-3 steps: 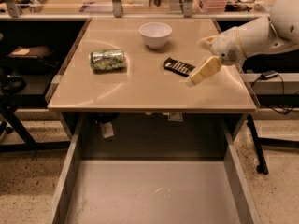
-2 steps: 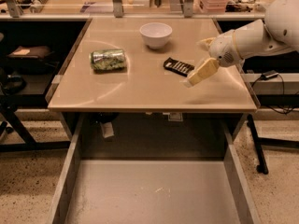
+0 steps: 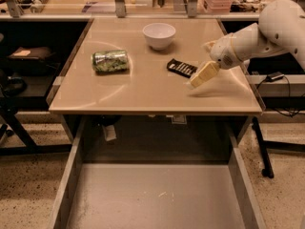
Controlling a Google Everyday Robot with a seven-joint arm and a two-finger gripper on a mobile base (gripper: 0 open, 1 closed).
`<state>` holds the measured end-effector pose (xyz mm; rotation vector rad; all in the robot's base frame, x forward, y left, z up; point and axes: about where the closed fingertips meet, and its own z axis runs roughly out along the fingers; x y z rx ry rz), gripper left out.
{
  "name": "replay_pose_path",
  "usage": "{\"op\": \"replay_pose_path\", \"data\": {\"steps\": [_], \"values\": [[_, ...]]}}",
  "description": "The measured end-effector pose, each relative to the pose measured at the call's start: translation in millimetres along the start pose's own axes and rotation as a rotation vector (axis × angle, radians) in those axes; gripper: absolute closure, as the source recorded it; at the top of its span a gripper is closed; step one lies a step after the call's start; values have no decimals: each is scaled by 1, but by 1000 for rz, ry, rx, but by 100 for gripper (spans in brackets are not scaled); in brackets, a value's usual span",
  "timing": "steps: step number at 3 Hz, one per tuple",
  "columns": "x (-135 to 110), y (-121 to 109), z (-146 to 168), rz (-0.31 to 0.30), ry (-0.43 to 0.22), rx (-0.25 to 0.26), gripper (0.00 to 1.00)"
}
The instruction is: Place rxbar chocolate into top drawer
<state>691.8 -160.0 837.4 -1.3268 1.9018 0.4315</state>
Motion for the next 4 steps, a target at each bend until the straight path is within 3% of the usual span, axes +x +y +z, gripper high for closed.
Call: {"op": "replay_pose_path", "data": {"steps": [2,4], "values": [[10,-13,24,44,-14,-43,0],[10,-13,25,47,-17,-46,42]]}}
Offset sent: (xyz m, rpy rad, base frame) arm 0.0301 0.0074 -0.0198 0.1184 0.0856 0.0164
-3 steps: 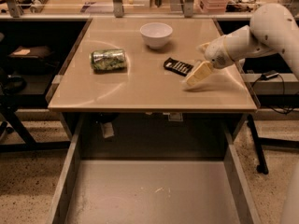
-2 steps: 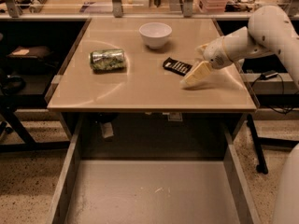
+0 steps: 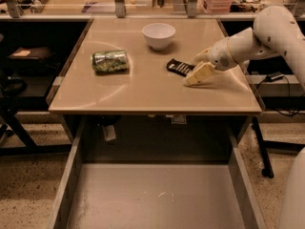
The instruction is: Place rxbar chocolate into top drawer
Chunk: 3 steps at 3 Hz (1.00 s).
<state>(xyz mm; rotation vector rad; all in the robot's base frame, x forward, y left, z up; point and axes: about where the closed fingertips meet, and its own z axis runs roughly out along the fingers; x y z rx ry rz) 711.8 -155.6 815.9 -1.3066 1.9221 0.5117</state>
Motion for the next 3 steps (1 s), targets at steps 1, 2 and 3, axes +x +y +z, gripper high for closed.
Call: {"op": "replay_pose_path", "data": {"steps": [1,2,3], "values": [[0,0,0,0,0,0,65],[0,0,0,0,0,0,87],[0,0,0,0,0,0,100]]}}
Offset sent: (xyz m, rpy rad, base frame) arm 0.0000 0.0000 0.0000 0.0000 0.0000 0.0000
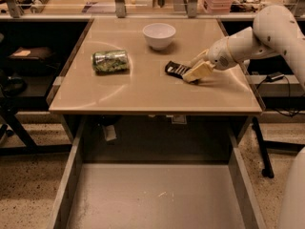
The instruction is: Place rxbar chocolate into top drawer
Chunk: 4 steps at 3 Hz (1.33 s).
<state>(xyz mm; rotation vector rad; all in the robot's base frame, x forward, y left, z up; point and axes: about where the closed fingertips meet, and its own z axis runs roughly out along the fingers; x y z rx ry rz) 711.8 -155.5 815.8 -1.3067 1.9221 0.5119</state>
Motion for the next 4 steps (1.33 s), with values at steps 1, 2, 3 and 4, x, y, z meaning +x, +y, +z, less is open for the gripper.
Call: {"op": "replay_pose_path", "data": {"steps": [1,2,3,4], "values": [[0,2,1,-1,0,-4,100],[-7,20,-5,-32,-4,-17,100],[-25,54,-32,-107,-41,-29,100],[-38,93,-69,-198,-78,-37,100]]}}
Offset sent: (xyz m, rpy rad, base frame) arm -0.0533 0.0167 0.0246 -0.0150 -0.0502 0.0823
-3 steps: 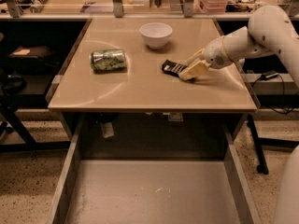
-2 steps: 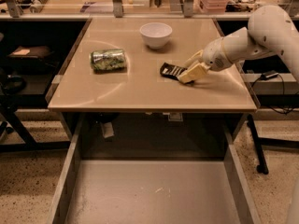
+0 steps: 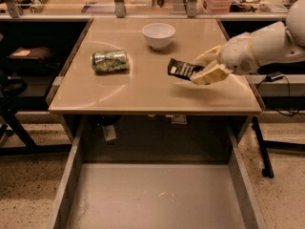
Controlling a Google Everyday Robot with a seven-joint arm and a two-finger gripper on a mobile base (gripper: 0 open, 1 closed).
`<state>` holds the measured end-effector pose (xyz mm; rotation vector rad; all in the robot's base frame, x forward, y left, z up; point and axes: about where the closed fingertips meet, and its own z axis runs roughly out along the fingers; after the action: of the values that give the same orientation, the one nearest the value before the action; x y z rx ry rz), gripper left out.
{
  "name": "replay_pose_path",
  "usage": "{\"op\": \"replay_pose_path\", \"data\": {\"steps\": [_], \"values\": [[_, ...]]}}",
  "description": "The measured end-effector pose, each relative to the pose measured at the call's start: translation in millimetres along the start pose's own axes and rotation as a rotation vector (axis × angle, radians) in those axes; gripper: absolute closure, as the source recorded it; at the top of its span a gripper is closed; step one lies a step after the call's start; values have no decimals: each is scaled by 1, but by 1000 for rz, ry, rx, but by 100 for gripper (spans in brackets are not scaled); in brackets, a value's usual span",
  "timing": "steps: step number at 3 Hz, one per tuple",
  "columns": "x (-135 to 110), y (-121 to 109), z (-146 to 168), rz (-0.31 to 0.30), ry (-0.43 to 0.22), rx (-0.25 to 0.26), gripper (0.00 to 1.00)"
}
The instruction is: Place rxbar chocolate into top drawer
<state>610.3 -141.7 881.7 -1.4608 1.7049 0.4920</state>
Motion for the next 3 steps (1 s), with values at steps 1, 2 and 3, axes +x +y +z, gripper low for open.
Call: {"op": "replay_pose_path", "data": {"steps": [1,2,3], "values": [[8,45,-28,-66,19,2,100],[40,99,-37,-82,81,-8,100],[66,153,-34,-78,108,-17,100]]}}
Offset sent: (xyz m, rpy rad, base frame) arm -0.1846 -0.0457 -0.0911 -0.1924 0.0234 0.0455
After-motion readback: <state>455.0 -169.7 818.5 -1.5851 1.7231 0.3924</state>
